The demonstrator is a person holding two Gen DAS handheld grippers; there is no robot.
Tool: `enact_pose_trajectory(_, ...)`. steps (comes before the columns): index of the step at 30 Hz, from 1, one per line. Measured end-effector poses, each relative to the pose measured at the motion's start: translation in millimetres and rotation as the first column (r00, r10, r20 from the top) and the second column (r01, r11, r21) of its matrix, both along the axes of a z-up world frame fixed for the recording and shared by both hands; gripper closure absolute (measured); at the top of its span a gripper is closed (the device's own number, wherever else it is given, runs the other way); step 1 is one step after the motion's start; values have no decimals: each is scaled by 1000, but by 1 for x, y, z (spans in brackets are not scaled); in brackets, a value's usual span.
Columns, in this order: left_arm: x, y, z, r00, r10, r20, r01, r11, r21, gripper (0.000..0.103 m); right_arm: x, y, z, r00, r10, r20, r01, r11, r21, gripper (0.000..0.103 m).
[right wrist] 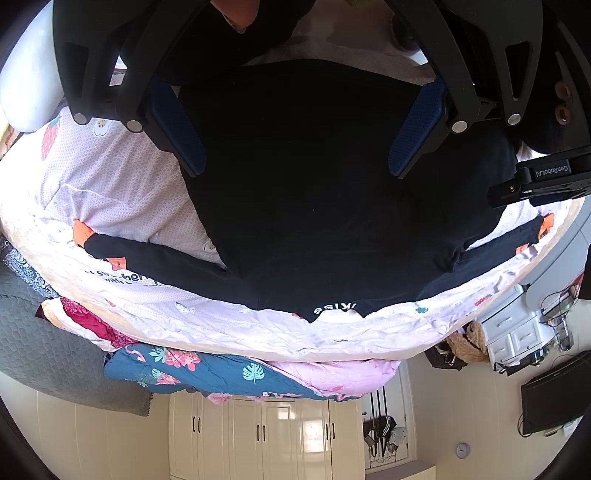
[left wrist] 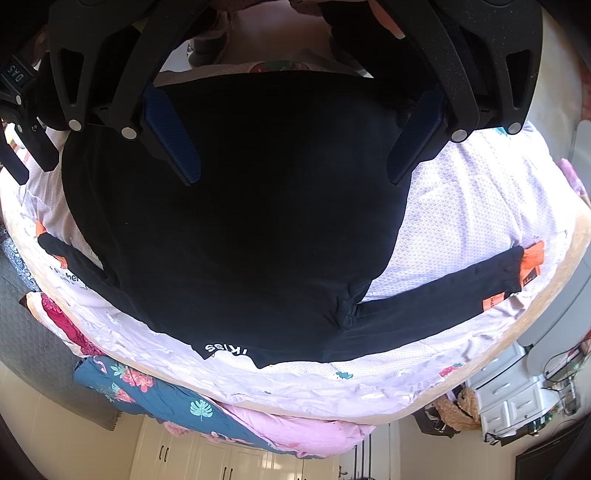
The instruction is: Fold small clothes
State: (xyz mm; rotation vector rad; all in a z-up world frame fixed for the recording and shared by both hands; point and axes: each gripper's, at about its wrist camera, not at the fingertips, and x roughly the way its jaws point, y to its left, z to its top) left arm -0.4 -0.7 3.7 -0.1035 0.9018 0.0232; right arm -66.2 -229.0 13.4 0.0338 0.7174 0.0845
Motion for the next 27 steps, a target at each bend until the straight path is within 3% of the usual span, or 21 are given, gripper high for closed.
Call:
enact_pose_trajectory(19, 12, -5, -5, 1000, -16, -13, 16, 1000, -11, 8, 13, 3, -8, 999, 21, -37, -21, 1000, 14, 4)
enact_pose_trajectory(27, 33, -8, 5, 1000, -15, 3, 15, 1000, -4, 8, 28, -1, -4, 999, 8, -50, -7, 1000, 16, 4)
